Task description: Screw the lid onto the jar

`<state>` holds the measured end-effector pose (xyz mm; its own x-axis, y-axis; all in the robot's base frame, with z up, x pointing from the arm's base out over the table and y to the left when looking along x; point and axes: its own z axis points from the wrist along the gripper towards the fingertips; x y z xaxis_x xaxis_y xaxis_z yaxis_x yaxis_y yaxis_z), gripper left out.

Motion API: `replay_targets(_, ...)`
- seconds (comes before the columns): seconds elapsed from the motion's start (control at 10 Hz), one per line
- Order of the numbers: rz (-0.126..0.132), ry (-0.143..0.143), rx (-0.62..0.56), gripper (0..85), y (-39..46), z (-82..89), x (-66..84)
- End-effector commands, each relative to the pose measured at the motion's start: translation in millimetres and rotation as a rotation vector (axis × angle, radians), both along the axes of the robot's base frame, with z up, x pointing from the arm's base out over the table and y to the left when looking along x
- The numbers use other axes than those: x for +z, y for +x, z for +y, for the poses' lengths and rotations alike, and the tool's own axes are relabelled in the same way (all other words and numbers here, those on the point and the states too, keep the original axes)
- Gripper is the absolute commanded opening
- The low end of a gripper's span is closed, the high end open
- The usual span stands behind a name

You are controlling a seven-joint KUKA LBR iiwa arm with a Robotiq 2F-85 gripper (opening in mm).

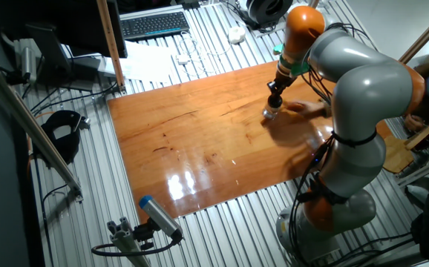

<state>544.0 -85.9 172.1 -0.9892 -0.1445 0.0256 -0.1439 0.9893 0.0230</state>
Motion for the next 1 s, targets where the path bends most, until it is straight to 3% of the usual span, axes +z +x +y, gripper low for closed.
replay_targets(0.0, 0.0, 0.01, 0.006, 17.0, 0.2, 0.4, 0.1)
replay_targets(0.7, 0.0, 0.049, 0.034, 17.0, 0.7, -0.9, 0.6)
replay_targets(0.9, -0.004, 0.046, 0.028, 17.0, 0.9, -0.9, 0.8)
